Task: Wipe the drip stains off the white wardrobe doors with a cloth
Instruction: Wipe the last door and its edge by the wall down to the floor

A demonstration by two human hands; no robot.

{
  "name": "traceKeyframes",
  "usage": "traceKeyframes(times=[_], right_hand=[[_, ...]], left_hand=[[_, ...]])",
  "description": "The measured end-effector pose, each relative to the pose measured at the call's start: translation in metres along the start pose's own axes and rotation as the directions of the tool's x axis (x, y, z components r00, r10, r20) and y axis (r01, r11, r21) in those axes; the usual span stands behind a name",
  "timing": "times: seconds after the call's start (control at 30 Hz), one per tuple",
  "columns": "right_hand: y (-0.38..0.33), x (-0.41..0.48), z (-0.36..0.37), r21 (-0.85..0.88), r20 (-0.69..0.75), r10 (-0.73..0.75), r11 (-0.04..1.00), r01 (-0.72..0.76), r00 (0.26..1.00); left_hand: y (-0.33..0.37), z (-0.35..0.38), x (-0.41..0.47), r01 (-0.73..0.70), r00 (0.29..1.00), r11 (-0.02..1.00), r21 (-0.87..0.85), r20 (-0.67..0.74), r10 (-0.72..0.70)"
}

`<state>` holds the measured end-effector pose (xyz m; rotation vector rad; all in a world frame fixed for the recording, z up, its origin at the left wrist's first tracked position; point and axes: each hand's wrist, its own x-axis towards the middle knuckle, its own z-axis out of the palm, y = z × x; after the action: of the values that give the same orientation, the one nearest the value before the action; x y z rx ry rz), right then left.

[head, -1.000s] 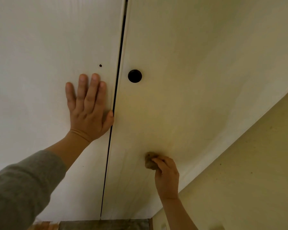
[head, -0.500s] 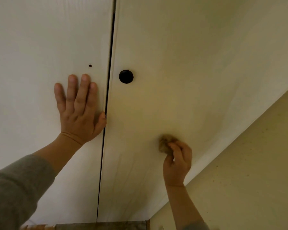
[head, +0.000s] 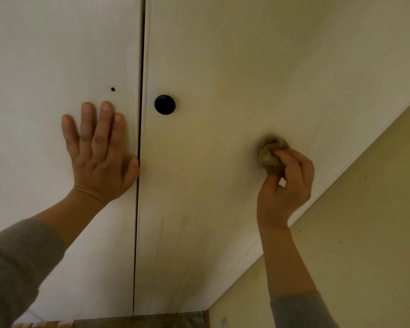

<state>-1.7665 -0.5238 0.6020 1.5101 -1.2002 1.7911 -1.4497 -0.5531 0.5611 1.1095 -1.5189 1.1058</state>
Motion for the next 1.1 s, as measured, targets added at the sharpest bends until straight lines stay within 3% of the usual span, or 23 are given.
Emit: traceKeyframes(times=[0.1,0.2,0.27,0.33,0.37,0.43,0.57,0.67,0.77,0.83,0.93,1.0,1.1], right_hand=[[0.011,-0.043,0.005,-0.067,0.027,-0.019,0.998,0.021,0.999],[0.03,-0.107,-0.015,-0.149,0.245,0.059,0.989,-0.022,0.968],[0.044,-0.142,-0.037,-0.204,0.411,0.186,0.973,-0.109,0.892],[0.05,-0.15,-0.053,-0.234,0.482,0.362,0.931,-0.282,0.798],[0.049,-0.146,-0.058,-0.226,0.476,0.406,0.914,-0.338,0.78],[0.037,-0.115,-0.058,-0.165,0.425,0.368,0.93,-0.329,0.827],[0.016,-0.026,-0.034,-0.036,0.135,0.105,0.994,-0.101,0.985],[0.021,-0.009,-0.011,-0.018,-0.037,0.074,0.997,-0.074,0.997],[0.032,-0.057,-0.011,-0.105,0.01,0.075,0.992,-0.074,0.997],[0.046,-0.101,-0.026,-0.173,0.169,0.192,0.971,-0.163,0.967],[0.053,-0.139,-0.056,-0.228,0.339,0.487,0.873,-0.432,0.805],[0.043,-0.13,-0.064,-0.193,0.276,0.602,0.798,-0.57,0.749],[0.019,-0.076,-0.054,-0.011,-0.002,0.663,0.749,-0.663,0.749]], left_hand=[[0.0,0.0,0.0,-0.005,1.0,1.0,0.008,-0.011,0.005],[-0.002,0.0,0.002,-0.003,1.0,1.0,0.012,-0.007,0.003],[-0.003,0.0,0.0,-0.003,1.0,1.0,0.016,0.001,0.003],[-0.002,0.001,-0.001,-0.006,1.0,1.0,0.028,-0.01,0.006],[-0.002,0.001,-0.002,-0.006,1.0,0.999,0.031,-0.012,0.006],[-0.002,0.001,0.0,-0.002,1.0,0.999,0.033,-0.017,0.003],[-0.002,0.001,0.002,-0.007,1.0,0.999,0.036,-0.01,0.007],[0.0,0.0,0.001,-0.007,1.0,1.0,0.027,-0.004,0.007],[0.0,0.001,0.001,-0.004,1.0,1.0,0.023,0.0,0.004],[-0.001,0.001,0.001,-0.005,1.0,0.999,0.033,0.005,0.005],[0.0,0.0,0.0,-0.002,1.0,1.0,0.029,0.013,0.002],[0.0,-0.001,0.0,-0.002,1.0,1.0,0.029,0.015,0.002],[-0.001,-0.001,0.0,-0.003,1.0,1.0,0.021,0.014,0.003]])
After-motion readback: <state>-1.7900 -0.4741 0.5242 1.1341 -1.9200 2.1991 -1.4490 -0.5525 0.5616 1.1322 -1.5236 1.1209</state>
